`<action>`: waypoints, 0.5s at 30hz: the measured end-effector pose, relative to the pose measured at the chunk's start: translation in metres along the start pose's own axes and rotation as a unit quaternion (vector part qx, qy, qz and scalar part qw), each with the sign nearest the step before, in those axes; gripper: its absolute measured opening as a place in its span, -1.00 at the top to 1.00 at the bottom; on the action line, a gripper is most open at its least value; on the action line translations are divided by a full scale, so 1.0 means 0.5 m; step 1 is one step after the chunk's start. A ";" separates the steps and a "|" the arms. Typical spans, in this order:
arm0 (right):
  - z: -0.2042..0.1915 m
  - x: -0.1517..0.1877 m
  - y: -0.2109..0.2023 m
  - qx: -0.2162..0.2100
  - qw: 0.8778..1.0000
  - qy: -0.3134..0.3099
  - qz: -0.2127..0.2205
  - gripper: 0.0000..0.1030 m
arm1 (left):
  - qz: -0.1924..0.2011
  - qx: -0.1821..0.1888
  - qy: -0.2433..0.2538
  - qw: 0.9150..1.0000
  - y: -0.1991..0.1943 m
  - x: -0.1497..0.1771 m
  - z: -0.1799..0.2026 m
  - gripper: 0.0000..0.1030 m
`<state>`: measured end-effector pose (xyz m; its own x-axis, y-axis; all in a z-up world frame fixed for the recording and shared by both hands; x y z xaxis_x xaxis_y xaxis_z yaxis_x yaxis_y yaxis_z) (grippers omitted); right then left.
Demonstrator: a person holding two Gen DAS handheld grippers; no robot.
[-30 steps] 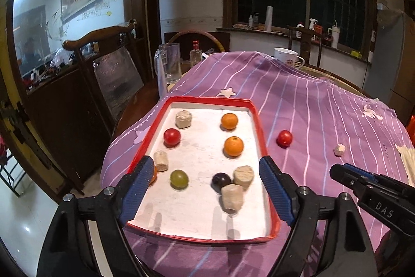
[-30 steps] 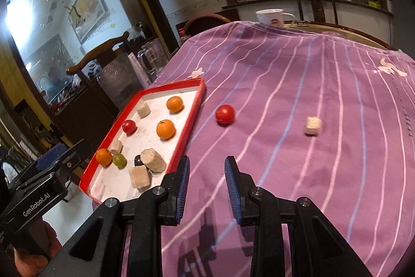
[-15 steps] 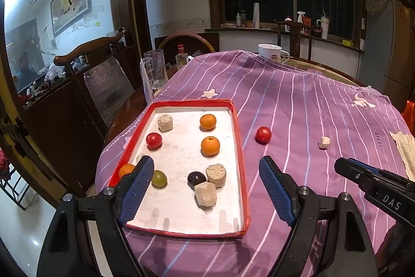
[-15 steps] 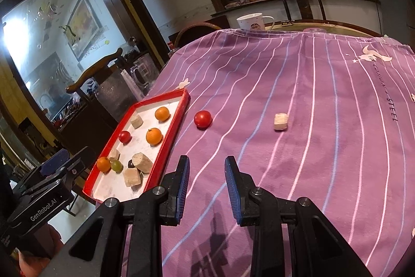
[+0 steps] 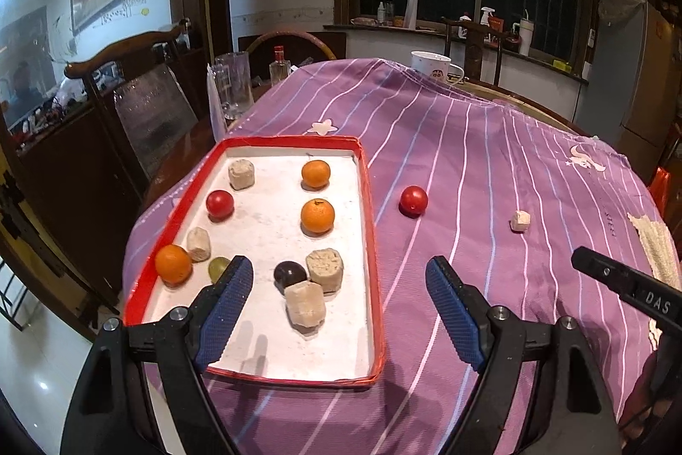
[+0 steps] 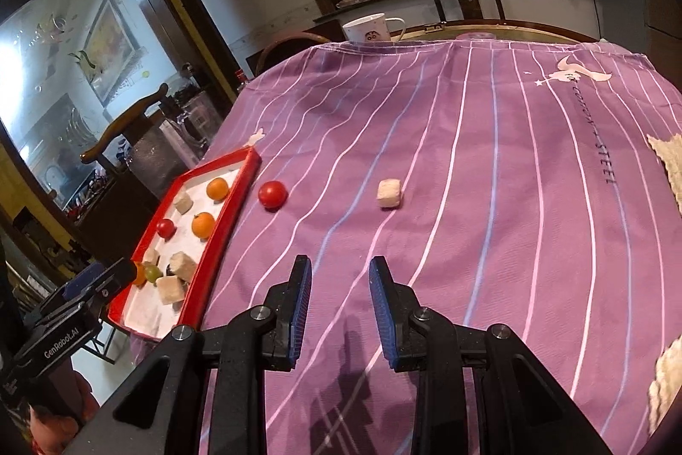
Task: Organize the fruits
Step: 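Withdraw both open grippers from the tray toward the remaining tomato and chunk, then grasp the red tomato with the left gripper while the right gripper approaches the small pale chunk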
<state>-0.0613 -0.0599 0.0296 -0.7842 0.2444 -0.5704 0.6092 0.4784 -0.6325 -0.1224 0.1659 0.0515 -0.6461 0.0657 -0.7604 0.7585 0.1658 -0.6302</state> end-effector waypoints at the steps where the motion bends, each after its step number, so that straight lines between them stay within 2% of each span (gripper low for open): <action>1: -0.001 -0.005 0.002 0.000 1.000 -0.002 -0.002 0.38 | 0.000 0.002 -0.001 1.000 0.001 0.002 0.000 -0.61; 3: -0.003 -0.017 0.010 0.003 1.000 -0.012 -0.002 0.38 | -0.002 0.010 -0.001 1.000 0.007 0.000 0.004 -0.61; 7: 0.002 -0.038 0.047 0.039 0.999 -0.037 -0.004 0.38 | 0.003 0.033 0.006 0.999 0.020 -0.025 0.015 -0.61; 11: 0.010 -0.066 0.098 0.066 0.996 -0.053 -0.010 0.38 | -0.003 0.094 0.012 0.995 0.060 -0.081 0.046 -0.61; 15: 0.015 -0.083 0.151 0.071 0.996 -0.050 -0.025 0.38 | -0.013 0.113 0.055 0.992 0.123 -0.139 0.095 -0.60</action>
Point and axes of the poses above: each gripper's, at about its wrist camera, not at the fingertips, and y roughly the way its jaws point, z to its right, x to its underside, the point moved 6 cm from there along y, roughly the way its jaws point, and after that the axes turned 13 degrees about y, right-handed, at the moved point
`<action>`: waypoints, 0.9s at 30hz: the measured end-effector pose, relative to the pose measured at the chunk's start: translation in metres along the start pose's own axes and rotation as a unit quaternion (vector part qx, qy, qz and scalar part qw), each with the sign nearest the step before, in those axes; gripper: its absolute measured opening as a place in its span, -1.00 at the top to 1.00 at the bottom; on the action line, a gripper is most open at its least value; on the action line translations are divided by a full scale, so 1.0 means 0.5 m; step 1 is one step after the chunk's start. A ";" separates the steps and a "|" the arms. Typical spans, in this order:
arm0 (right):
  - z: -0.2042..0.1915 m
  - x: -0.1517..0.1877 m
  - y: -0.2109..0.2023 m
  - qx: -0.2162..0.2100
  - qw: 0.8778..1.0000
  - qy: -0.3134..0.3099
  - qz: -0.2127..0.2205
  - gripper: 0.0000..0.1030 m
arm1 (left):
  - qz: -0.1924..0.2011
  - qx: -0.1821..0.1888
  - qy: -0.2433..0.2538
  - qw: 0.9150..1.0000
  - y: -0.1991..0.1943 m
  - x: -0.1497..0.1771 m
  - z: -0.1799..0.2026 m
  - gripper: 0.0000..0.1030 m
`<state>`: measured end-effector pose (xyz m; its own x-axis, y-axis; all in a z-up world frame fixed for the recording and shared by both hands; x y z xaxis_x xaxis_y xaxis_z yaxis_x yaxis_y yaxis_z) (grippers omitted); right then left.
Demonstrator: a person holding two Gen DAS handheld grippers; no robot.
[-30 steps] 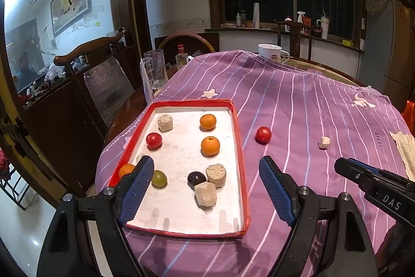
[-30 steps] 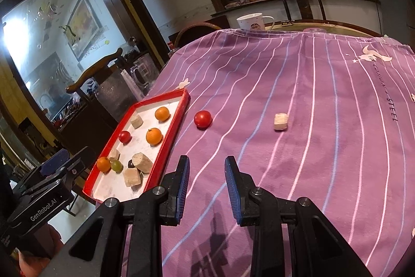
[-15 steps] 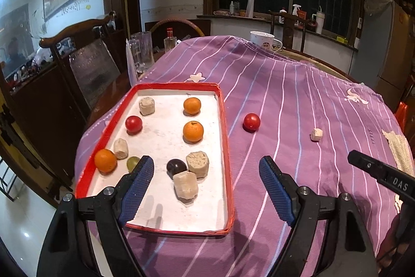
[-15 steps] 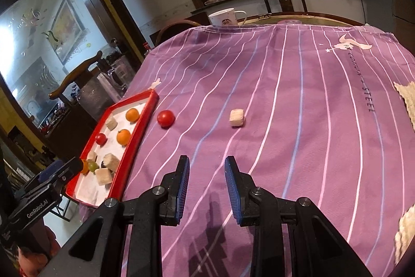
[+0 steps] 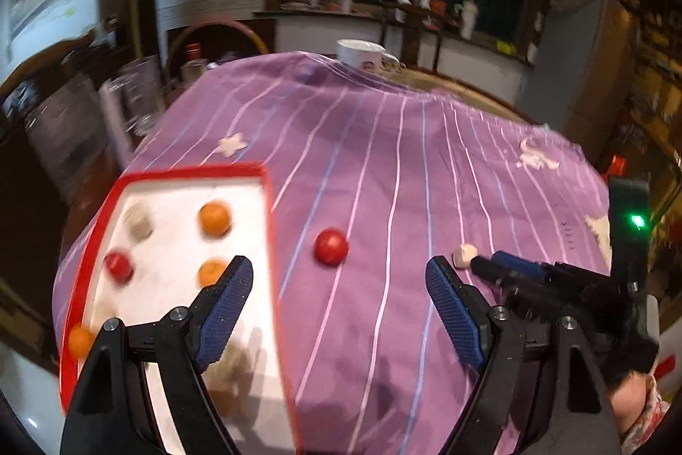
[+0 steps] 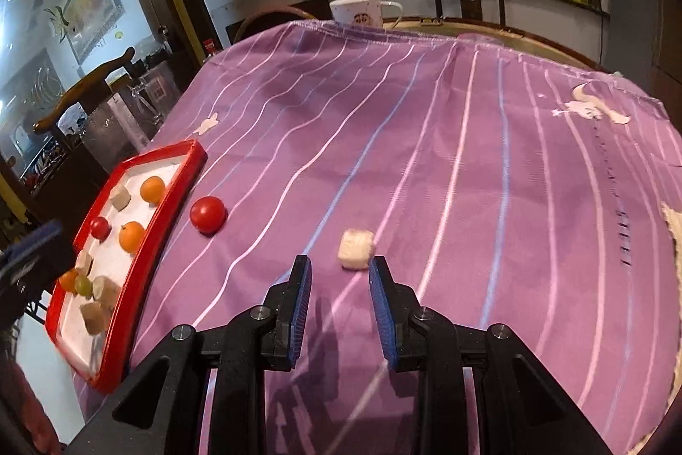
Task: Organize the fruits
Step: 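Grasp the red tomato with the left gripper while the right gripper approaches the small pale chunk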
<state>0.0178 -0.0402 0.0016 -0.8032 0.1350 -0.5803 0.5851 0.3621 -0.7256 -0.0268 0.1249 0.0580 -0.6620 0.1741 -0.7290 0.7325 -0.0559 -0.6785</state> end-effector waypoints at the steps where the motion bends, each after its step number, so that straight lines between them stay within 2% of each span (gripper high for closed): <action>1: -0.002 0.000 0.008 0.000 1.000 0.000 -0.003 0.38 | -0.005 0.002 0.015 1.000 0.021 -0.013 0.007 -0.60; 3: -0.008 0.000 0.026 0.003 1.000 -0.003 -0.008 0.38 | -0.028 -0.003 0.034 0.999 0.073 -0.031 0.012 -0.58; 5: -0.012 -0.001 0.038 0.001 1.000 -0.003 -0.012 0.38 | -0.053 0.014 0.028 0.998 0.122 -0.039 0.007 -0.31; 8: -0.018 -0.007 0.042 0.007 1.000 -0.014 0.000 0.38 | -0.082 0.024 0.011 0.996 0.174 -0.035 -0.011 -0.10; 11: -0.022 -0.011 0.044 0.013 1.000 -0.027 0.006 0.38 | -0.105 0.026 0.011 0.994 0.208 -0.023 -0.020 -0.04; 18: -0.006 -0.022 0.048 0.027 0.999 -0.023 0.021 0.38 | -0.131 0.035 0.040 0.990 0.240 0.007 0.007 -0.03; 19: -0.003 -0.022 0.047 0.029 0.999 -0.021 0.022 0.38 | -0.133 0.029 0.044 0.990 0.241 0.009 0.010 0.07; 20: 0.001 -0.023 0.049 0.031 0.999 -0.019 0.023 0.38 | -0.132 0.022 0.047 0.990 0.241 0.007 0.009 0.34; 21: 0.007 -0.023 0.050 0.034 0.999 -0.014 0.022 0.35 | -0.130 0.014 0.051 0.990 0.240 0.005 0.009 0.44; 25: 0.036 -0.018 0.071 0.026 1.000 0.018 -0.002 0.35 | -0.127 0.018 0.055 0.990 0.228 0.011 0.019 0.43; 27: 0.041 -0.018 0.070 0.016 1.000 0.024 0.001 0.36 | -0.122 0.022 0.053 0.991 0.216 0.015 0.027 0.43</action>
Point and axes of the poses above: each gripper's, at about its wrist camera, not at the fingertips, and y roughly the way its jaws point, z to its right, x to its underside, the point moved 6 cm from there along y, roughly the way its jaws point, and after that the axes turned 13 degrees about y, right-handed, at the moved point
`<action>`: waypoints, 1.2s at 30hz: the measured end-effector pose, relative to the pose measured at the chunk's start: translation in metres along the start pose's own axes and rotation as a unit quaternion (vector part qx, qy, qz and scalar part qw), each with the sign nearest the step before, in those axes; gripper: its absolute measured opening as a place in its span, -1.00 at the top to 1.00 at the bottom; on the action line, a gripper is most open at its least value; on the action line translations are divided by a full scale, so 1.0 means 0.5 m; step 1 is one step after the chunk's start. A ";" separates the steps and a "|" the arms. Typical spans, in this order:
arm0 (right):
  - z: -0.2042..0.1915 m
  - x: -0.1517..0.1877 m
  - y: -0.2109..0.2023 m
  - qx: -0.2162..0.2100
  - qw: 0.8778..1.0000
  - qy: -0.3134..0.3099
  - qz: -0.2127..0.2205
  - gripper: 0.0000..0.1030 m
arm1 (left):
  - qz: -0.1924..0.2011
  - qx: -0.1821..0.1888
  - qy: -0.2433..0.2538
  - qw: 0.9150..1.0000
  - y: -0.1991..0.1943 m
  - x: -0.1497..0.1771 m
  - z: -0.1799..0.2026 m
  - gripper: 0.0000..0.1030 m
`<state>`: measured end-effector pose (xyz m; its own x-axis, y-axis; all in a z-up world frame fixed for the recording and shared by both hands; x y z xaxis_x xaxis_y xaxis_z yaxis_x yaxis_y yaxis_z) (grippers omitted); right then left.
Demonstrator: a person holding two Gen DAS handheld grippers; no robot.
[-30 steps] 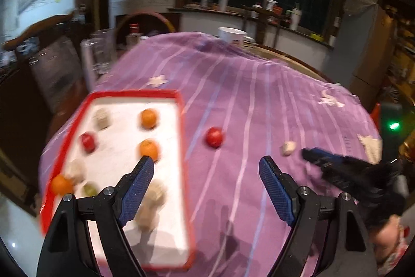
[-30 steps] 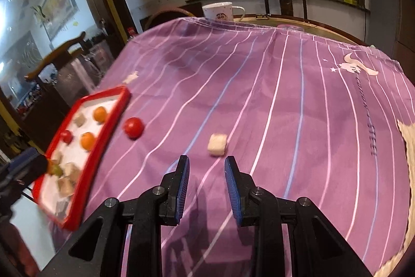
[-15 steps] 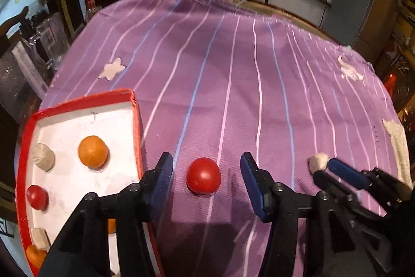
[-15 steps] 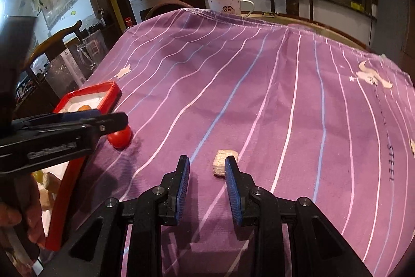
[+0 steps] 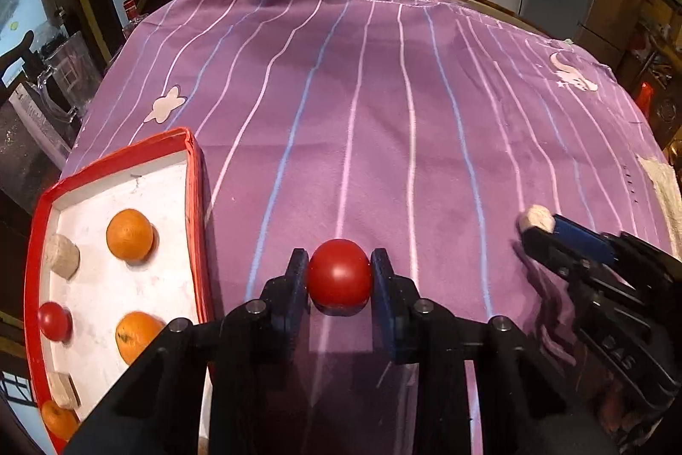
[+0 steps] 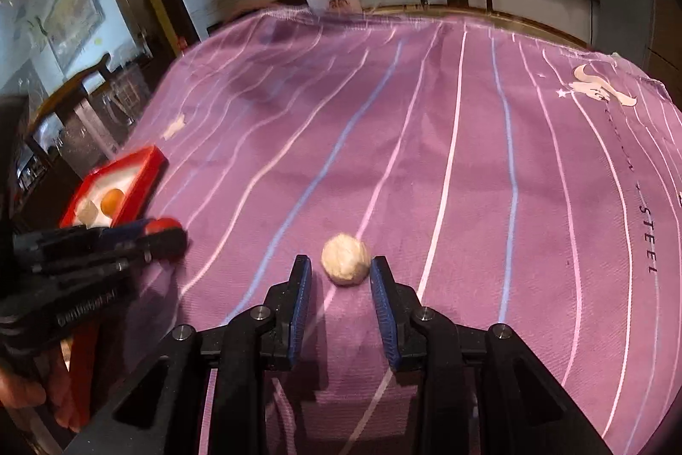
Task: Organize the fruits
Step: 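Grasp the red tomato with the left gripper while the right gripper approaches the small pale chunk, then carry the tomato to the tray with the left gripper while the right gripper grasps the small chunk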
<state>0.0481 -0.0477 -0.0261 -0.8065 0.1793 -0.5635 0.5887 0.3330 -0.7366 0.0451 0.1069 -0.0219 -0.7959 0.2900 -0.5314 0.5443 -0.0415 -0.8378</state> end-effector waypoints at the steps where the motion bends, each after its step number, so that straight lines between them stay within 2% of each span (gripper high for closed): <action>1: 0.000 0.000 -0.001 -0.002 1.000 0.000 0.000 0.36 | 0.003 0.003 -0.001 1.000 -0.007 0.002 0.005 0.43; 9: 0.008 -0.003 -0.009 -0.030 0.999 0.017 0.000 0.49 | 0.058 0.035 -0.032 0.997 -0.099 0.023 0.035 0.43; 15: -0.016 0.005 -0.047 -0.043 0.999 0.003 0.010 0.53 | 0.096 0.037 -0.079 0.992 -0.167 0.072 0.018 0.43; 20: -0.044 0.031 -0.086 -0.055 0.998 -0.016 0.010 0.58 | 0.116 0.036 -0.131 0.984 -0.216 0.134 -0.031 0.43; 28: -0.100 0.070 -0.136 -0.075 0.997 -0.023 0.010 0.59 | 0.134 -0.002 -0.201 0.970 -0.268 0.233 -0.134 0.43; 33: -0.080 0.047 -0.126 -0.048 0.998 0.003 0.029 0.55 | 0.144 -0.005 -0.220 0.965 -0.289 0.272 -0.171 0.43; 36: -0.028 0.020 -0.082 0.000 1.000 0.014 0.017 0.54 | 0.152 -0.007 -0.227 0.962 -0.299 0.286 -0.191 0.43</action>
Point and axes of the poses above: each gripper's, at about its wrist camera, not at the fingertips, and y roughly the way its jaws point, z to its right, x to its underside, the point moved 6 cm from there along y, roughly the way its jaws point, and after that the axes turned 13 degrees about y, right-handed, at the moved point
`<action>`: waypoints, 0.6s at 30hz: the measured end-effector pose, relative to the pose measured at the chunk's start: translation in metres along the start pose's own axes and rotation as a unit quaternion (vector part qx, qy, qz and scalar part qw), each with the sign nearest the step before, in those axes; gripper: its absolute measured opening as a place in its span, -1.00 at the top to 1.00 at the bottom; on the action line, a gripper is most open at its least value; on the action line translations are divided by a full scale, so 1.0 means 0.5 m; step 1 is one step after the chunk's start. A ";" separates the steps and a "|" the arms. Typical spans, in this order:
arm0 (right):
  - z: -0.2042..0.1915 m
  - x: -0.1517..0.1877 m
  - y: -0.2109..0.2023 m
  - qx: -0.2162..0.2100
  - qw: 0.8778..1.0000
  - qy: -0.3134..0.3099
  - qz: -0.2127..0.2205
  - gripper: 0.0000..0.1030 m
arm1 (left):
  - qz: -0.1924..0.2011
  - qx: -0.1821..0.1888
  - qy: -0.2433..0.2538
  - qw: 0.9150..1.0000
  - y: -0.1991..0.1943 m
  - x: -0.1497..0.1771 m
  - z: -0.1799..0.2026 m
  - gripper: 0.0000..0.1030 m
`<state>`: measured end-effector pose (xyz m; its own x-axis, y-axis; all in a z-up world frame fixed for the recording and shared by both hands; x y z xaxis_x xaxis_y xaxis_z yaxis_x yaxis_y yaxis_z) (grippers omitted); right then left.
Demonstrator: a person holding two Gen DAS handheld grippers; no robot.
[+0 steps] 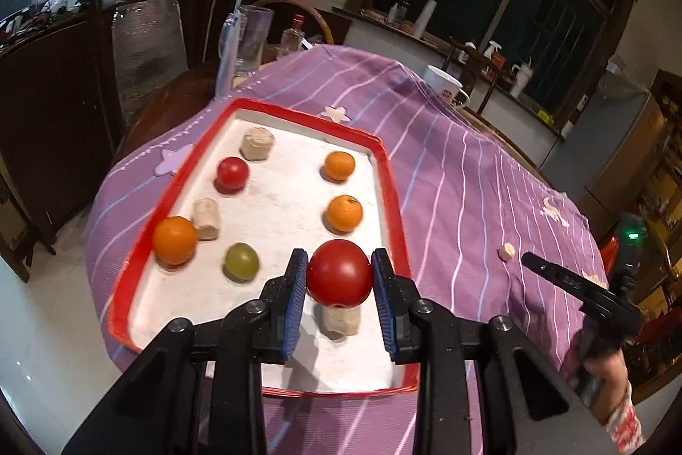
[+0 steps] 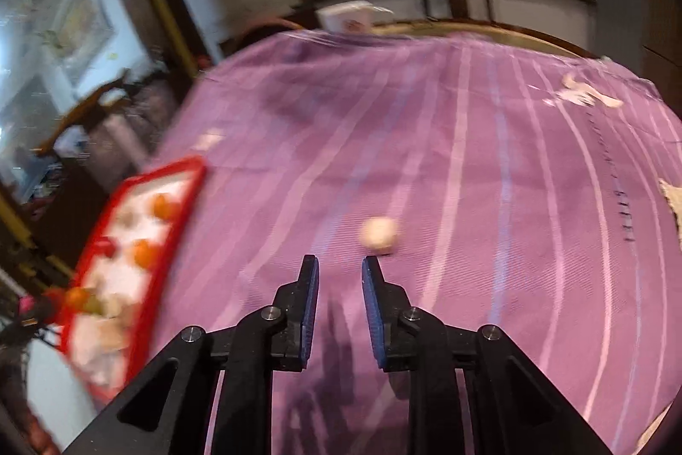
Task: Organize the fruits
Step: 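Carry the tomato to the tray with the left gripper while the right gripper grasps the small chunk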
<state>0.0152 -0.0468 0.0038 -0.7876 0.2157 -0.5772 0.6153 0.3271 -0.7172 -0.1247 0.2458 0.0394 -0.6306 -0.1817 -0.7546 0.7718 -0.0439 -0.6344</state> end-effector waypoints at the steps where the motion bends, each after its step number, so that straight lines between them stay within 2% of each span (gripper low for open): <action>1: 0.016 -0.008 0.011 0.011 1.000 0.002 -0.001 0.54 | 0.002 -0.001 -0.003 1.000 -0.002 -0.001 -0.007 0.43; 4: 0.041 -0.024 0.034 0.026 1.000 0.002 -0.001 0.54 | 0.007 -0.005 -0.013 1.000 0.000 -0.005 -0.031 0.43; 9: 0.024 -0.028 0.066 0.020 1.000 -0.011 -0.010 0.51 | 0.000 0.000 -0.024 1.000 0.013 0.005 -0.050 0.43; 13: 0.006 -0.028 0.088 0.030 0.999 -0.023 -0.012 0.31 | -0.008 0.002 -0.028 1.000 0.028 0.009 -0.056 0.43; 17: -0.008 -0.026 0.106 0.047 0.998 -0.039 -0.009 0.33 | -0.009 0.001 -0.028 1.000 0.033 0.013 -0.060 0.43; 18: -0.008 -0.026 0.107 0.047 0.998 -0.038 -0.008 0.41 | -0.009 0.000 -0.028 1.000 0.033 0.014 -0.062 0.43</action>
<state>0.0582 -0.0283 -0.0252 -0.7948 0.1395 -0.5907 0.6058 0.2407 -0.7583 -0.1191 0.2744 0.0183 -0.6388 -0.2362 -0.7322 0.7603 -0.0483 -0.6477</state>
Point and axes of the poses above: each gripper's, at about its wrist camera, not at the fingertips, and y roughly the way its jaws point, z to its right, x to its underside, the point moved 6 cm from there along y, roughly the way its jaws point, and after that the axes turned 13 degrees about y, right-handed, at the moved point
